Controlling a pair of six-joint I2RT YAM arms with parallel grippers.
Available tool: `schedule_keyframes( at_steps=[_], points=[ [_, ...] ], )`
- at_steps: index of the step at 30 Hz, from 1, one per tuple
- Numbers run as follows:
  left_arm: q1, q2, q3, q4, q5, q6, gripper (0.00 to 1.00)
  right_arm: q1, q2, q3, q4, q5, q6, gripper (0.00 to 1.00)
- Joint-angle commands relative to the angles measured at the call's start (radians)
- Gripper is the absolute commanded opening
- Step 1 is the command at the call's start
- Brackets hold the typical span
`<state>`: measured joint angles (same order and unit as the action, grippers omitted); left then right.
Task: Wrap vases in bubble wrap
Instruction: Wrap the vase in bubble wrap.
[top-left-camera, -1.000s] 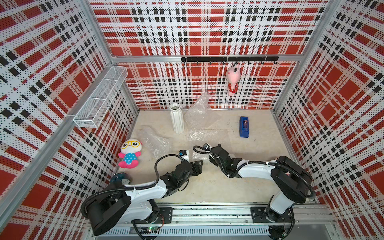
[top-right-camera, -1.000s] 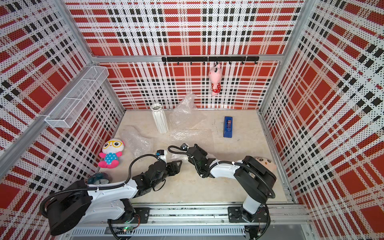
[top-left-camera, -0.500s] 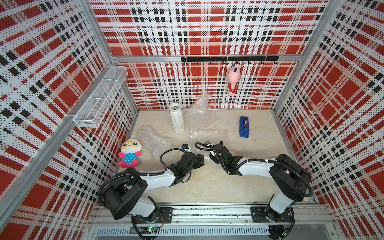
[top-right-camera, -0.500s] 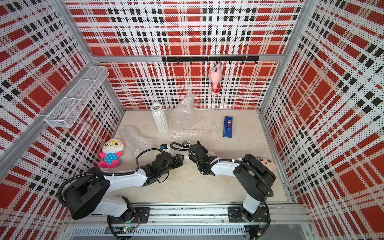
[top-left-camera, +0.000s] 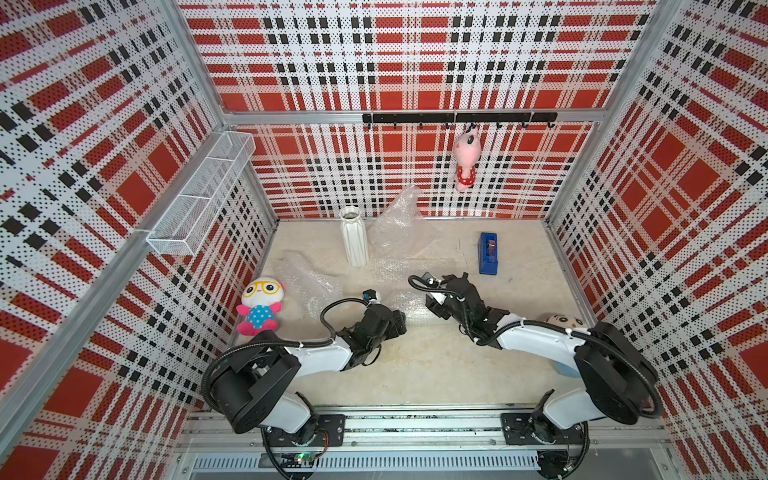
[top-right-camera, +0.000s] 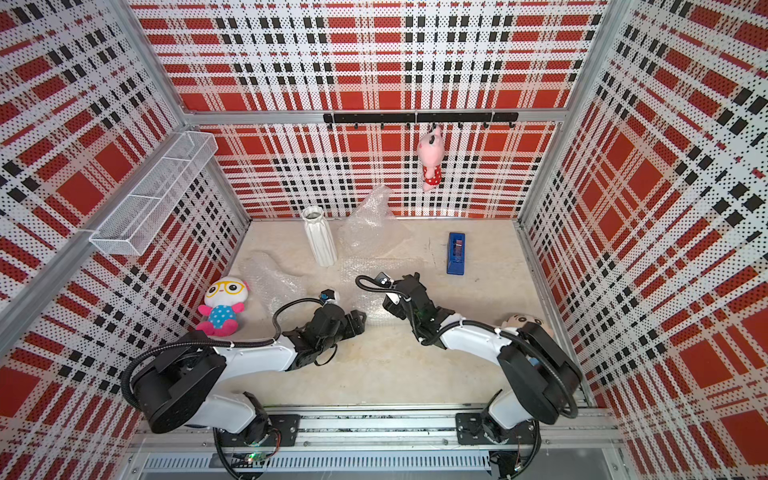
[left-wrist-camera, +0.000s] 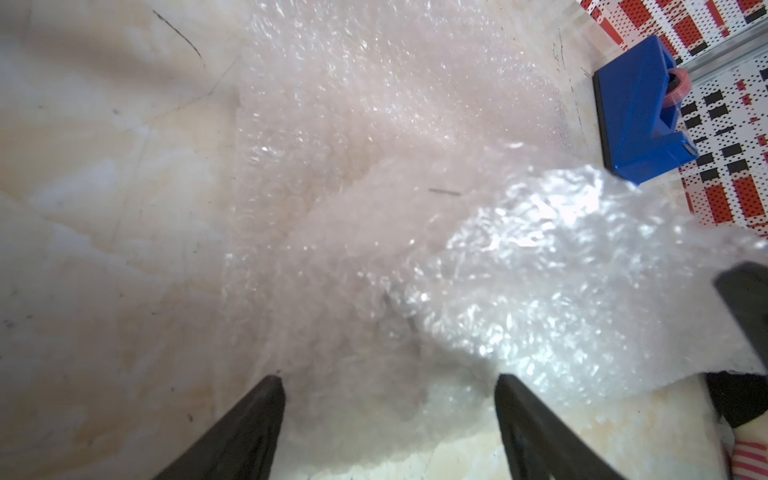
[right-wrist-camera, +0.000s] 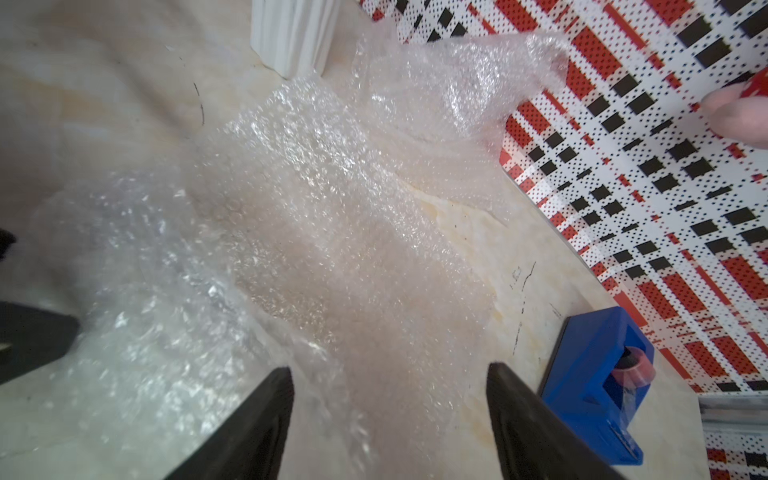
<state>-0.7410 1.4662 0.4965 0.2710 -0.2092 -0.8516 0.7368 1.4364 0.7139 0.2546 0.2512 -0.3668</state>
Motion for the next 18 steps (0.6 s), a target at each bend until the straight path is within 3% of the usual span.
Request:
schedule_keyframes(
  at_steps=[1, 9, 18],
  points=[
    [0.014, 0.016, 0.028, -0.015, 0.007, 0.021, 0.84, -0.009, -0.085, -0.070, 0.074, -0.165, -0.137, 0.79],
    [0.029, 0.026, 0.037, -0.010, 0.016, 0.030, 0.84, -0.010, -0.205, -0.154, -0.039, -0.480, -0.362, 0.80],
    [0.031, 0.028, 0.037, -0.009, 0.018, 0.032, 0.84, -0.050, -0.055, -0.051, -0.207, -0.425, -0.444, 0.85]
  ],
)
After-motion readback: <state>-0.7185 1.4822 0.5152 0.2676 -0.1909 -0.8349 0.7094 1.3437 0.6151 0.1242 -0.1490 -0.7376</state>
